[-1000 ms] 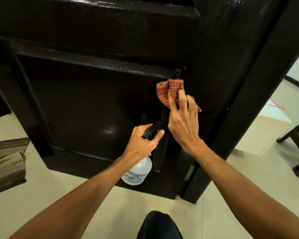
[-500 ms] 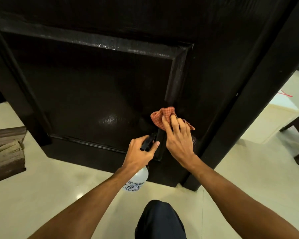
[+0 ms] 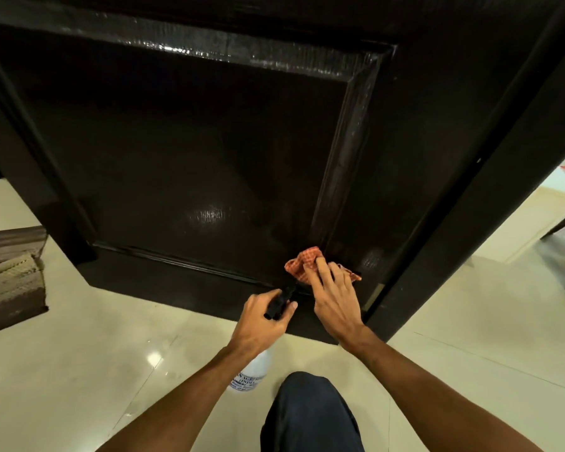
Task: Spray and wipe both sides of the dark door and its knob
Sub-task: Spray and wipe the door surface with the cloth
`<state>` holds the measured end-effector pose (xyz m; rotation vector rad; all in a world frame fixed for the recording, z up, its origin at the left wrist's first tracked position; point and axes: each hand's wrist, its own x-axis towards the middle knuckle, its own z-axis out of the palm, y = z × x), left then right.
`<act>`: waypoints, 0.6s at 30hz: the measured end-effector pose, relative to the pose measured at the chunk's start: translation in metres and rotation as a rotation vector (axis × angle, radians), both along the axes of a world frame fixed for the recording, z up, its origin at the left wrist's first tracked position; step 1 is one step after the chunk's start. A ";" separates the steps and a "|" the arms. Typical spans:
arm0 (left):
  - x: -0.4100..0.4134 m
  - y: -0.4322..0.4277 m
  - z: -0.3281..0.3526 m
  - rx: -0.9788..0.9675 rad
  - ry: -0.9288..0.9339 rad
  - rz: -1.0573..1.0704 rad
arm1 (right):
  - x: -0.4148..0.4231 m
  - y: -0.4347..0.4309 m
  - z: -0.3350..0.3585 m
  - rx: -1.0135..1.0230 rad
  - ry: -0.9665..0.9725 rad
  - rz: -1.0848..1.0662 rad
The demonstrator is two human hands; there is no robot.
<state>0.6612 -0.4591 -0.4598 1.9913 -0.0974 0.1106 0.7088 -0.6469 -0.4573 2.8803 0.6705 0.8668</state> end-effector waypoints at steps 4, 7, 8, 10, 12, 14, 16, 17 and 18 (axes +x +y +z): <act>0.000 0.003 -0.017 0.001 0.012 0.026 | 0.016 0.001 0.014 0.052 -0.083 -0.041; -0.003 0.006 -0.027 0.004 0.011 0.017 | 0.007 -0.006 -0.020 -0.067 -0.003 -0.003; -0.003 0.008 -0.030 -0.001 0.008 0.008 | 0.001 -0.006 -0.035 -0.122 0.066 0.016; -0.002 0.009 -0.037 -0.025 0.026 -0.012 | -0.009 -0.005 -0.055 -0.215 0.220 -0.004; 0.001 0.013 -0.041 -0.026 0.038 -0.011 | -0.008 0.000 -0.063 -0.249 0.262 -0.039; 0.002 0.015 -0.044 -0.008 0.049 -0.006 | -0.009 0.005 -0.065 -0.296 0.262 -0.058; 0.000 0.015 -0.045 -0.007 0.058 -0.010 | -0.011 0.008 -0.067 -0.357 0.240 -0.044; -0.001 0.015 -0.046 -0.011 0.062 -0.009 | -0.010 0.009 -0.067 -0.365 0.239 -0.037; 0.000 0.014 -0.045 -0.015 0.066 -0.009 | -0.009 0.009 -0.065 -0.357 0.242 -0.033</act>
